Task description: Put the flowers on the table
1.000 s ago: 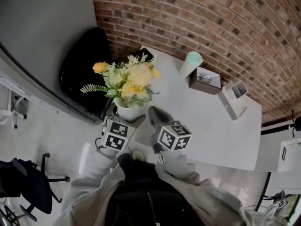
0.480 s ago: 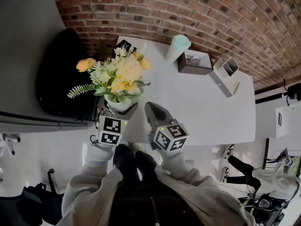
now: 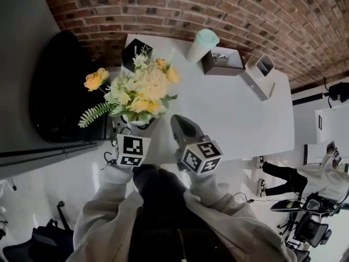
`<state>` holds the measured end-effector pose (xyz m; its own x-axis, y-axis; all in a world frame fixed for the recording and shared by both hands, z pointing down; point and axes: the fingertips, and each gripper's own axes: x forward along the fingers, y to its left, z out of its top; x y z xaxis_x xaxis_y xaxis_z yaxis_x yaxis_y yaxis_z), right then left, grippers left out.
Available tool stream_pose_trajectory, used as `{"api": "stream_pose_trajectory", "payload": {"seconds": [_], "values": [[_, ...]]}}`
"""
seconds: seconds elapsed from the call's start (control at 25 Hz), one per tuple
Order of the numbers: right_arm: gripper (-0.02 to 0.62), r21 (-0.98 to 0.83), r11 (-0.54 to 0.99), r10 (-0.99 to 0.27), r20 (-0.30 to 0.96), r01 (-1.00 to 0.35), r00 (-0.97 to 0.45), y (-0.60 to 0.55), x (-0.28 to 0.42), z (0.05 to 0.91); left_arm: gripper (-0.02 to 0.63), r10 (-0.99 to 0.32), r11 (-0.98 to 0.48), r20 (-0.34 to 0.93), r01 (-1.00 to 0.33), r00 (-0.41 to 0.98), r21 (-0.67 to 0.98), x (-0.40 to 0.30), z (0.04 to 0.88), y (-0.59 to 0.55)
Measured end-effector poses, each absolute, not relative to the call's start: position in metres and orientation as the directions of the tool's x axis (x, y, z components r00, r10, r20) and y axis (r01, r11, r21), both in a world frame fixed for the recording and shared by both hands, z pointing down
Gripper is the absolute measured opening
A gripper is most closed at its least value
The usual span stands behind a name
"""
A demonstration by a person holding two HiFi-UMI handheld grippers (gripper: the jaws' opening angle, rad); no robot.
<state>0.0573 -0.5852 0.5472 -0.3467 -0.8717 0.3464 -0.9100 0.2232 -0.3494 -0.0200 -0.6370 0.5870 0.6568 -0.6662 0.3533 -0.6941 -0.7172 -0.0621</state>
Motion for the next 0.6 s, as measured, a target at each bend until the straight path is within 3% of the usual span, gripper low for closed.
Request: {"api": "stream_pose_trajectory", "payload": {"seconds": [0.4, 0.6], "values": [[0.000, -0.370, 0.188, -0.869, 0.368, -0.910, -0.330, -0.581, 0.064, 0.558, 0.471, -0.700, -0.706, 0.251, -0.700, 0.668, -0.108, -0.018, 0.572, -0.642], [0.000, -0.367, 0.177, -0.870, 0.375, -0.913, -0.320, -0.581, 0.063, 0.563, 0.471, -0.696, -0.707, 0.264, -0.701, 0.668, -0.094, -0.019, 0.592, -0.639]]}}
